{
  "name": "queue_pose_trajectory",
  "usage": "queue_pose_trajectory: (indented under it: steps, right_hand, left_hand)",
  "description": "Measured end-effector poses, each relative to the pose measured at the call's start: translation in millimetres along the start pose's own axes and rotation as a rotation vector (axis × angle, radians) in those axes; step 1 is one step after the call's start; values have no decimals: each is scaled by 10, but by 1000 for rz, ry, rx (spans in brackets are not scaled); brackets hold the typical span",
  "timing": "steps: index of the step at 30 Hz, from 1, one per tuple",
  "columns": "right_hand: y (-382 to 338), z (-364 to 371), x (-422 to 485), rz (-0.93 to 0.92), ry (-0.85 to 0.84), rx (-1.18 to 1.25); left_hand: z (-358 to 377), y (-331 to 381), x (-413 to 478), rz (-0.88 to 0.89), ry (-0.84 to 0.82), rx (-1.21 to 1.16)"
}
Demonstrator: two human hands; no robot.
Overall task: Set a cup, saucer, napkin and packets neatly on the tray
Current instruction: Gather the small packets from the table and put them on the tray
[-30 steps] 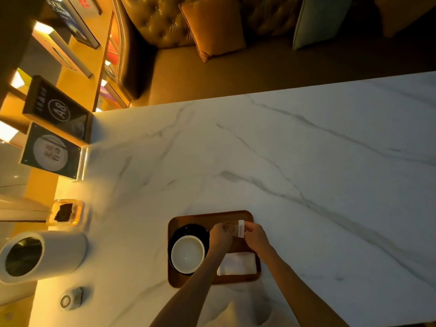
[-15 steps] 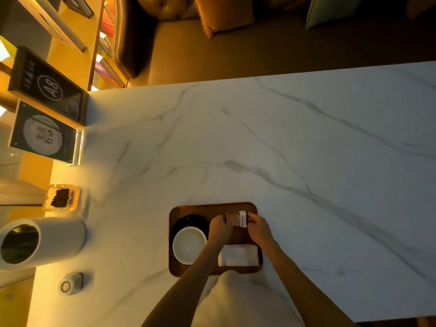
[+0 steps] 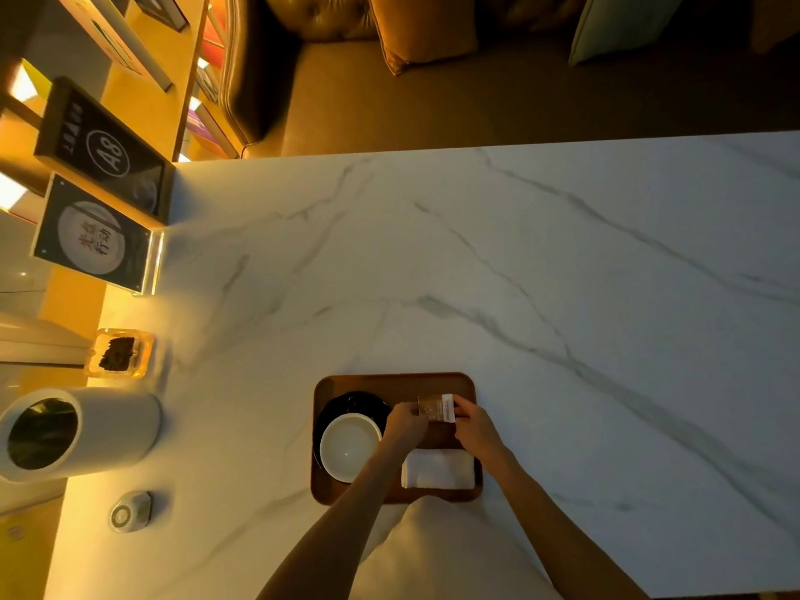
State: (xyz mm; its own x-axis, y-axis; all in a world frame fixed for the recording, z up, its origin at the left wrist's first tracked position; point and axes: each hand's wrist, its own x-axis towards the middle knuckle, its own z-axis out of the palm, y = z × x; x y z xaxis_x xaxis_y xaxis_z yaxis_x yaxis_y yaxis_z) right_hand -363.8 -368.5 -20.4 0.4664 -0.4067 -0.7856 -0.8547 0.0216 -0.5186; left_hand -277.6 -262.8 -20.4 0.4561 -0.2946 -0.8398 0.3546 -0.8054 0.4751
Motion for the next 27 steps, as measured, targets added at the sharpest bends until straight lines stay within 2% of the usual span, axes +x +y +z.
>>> queue_pose_trajectory:
  steps: [27]
  right_hand:
    - [72, 20, 25, -76, 8, -124]
  left_hand:
    - [10, -35, -6, 40, -4, 39]
